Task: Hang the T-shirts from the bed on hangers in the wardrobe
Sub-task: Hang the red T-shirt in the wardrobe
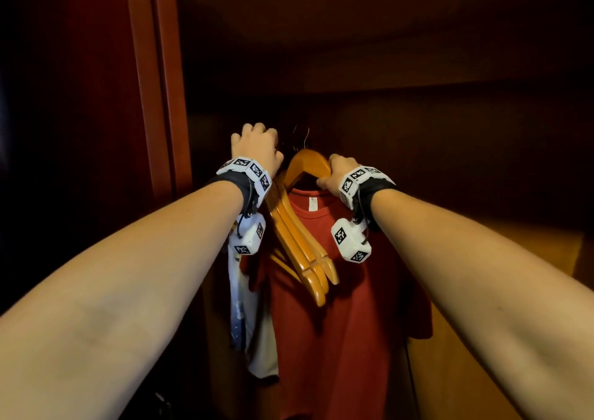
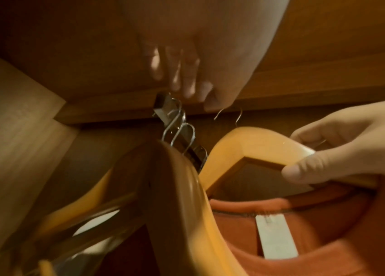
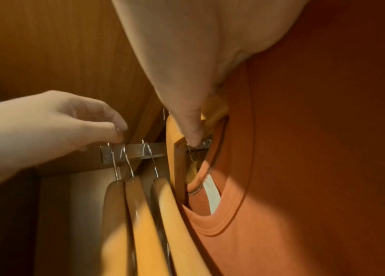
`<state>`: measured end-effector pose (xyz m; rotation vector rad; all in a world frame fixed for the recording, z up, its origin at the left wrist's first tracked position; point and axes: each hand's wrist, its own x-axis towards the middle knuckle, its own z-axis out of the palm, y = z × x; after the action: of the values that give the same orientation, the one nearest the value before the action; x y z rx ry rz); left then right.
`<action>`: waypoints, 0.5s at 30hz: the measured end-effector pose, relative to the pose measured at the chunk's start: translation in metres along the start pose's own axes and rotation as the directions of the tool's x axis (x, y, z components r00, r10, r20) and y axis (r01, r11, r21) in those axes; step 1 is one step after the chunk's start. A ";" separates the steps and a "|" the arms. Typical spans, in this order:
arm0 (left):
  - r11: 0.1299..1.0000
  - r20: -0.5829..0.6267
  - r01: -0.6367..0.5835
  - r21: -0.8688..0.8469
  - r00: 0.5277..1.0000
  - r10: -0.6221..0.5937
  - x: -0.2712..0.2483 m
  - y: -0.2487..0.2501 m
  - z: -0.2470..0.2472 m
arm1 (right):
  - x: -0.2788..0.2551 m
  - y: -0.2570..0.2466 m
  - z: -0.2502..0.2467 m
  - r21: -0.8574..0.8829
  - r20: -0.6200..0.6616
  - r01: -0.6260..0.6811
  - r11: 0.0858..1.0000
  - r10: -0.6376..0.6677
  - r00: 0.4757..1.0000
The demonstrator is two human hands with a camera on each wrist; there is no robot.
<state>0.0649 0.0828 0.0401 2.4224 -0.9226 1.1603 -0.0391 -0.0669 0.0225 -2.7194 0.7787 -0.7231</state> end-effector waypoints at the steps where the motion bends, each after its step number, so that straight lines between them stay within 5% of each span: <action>1: 1.000 0.009 0.027 0.008 1.000 -0.027 0.003 -0.002 0.000 | 0.004 -0.003 0.001 -0.003 0.002 0.009 1.000 -0.009 1.000; 9: 0.990 0.214 0.138 -0.035 0.968 -0.127 0.016 -0.012 0.016 | 0.029 -0.024 0.016 -0.014 0.044 0.032 0.999 -0.031 0.999; 15: 0.986 0.173 0.157 -0.062 0.974 -0.145 0.009 -0.015 0.029 | 0.039 -0.028 0.031 -0.033 0.110 0.024 0.999 -0.021 0.994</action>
<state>0.0962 0.0752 0.0288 2.5090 -0.7966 0.8639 0.0180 -0.0625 0.0214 -2.7755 0.7430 -0.5643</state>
